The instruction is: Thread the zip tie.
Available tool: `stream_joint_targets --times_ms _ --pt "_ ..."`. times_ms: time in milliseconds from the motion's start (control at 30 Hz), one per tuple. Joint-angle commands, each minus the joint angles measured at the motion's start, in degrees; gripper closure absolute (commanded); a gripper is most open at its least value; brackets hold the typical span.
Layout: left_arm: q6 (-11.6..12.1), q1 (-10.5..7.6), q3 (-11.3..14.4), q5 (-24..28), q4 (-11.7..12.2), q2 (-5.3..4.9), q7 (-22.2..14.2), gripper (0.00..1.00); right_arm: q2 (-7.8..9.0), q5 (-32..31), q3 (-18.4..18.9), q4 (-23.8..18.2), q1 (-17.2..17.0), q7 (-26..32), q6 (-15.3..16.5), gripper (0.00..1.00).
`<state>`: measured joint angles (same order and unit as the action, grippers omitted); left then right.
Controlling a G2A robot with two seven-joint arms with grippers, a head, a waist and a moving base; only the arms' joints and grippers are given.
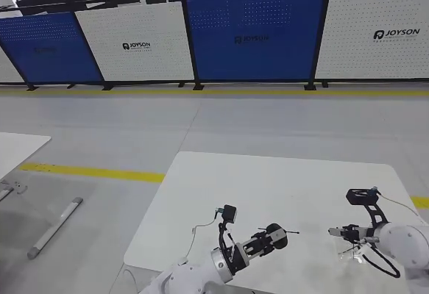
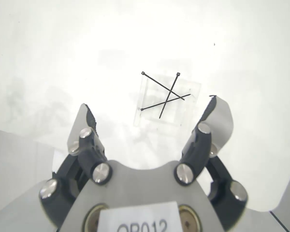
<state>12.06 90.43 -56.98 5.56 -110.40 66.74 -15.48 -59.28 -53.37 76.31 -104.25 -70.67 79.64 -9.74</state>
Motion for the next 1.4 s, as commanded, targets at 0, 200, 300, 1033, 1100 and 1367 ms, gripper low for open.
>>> stream_joint_targets --times_ms 0,200,300,1033,1100,1367 --pt "0.00 0.00 0.00 0.00 0.00 0.00 0.00 1.00 0.00 0.00 0.00 0.00 0.00 0.00 0.00 0.00" --pt "0.00 0.00 0.00 0.00 0.00 0.00 0.00 1.00 0.07 3.03 1.53 2.97 -1.09 -3.27 1.87 0.00" --pt "0.00 0.00 0.00 0.00 0.00 0.00 0.00 1.00 0.22 2.79 1.88 3.63 -1.86 -3.72 2.68 0.00" --pt "0.00 0.00 0.00 0.00 0.00 0.00 0.00 1.00 0.76 8.95 7.22 1.99 -8.33 -13.77 8.43 0.00" --pt "0.00 0.00 0.00 0.00 0.00 0.00 0.00 1.00 0.91 9.68 7.57 2.05 -8.86 -13.56 10.38 0.00" --pt "0.00 0.00 0.00 0.00 0.00 0.00 0.00 1.00 0.98 10.40 7.14 2.60 -8.53 -13.66 12.73 0.00"
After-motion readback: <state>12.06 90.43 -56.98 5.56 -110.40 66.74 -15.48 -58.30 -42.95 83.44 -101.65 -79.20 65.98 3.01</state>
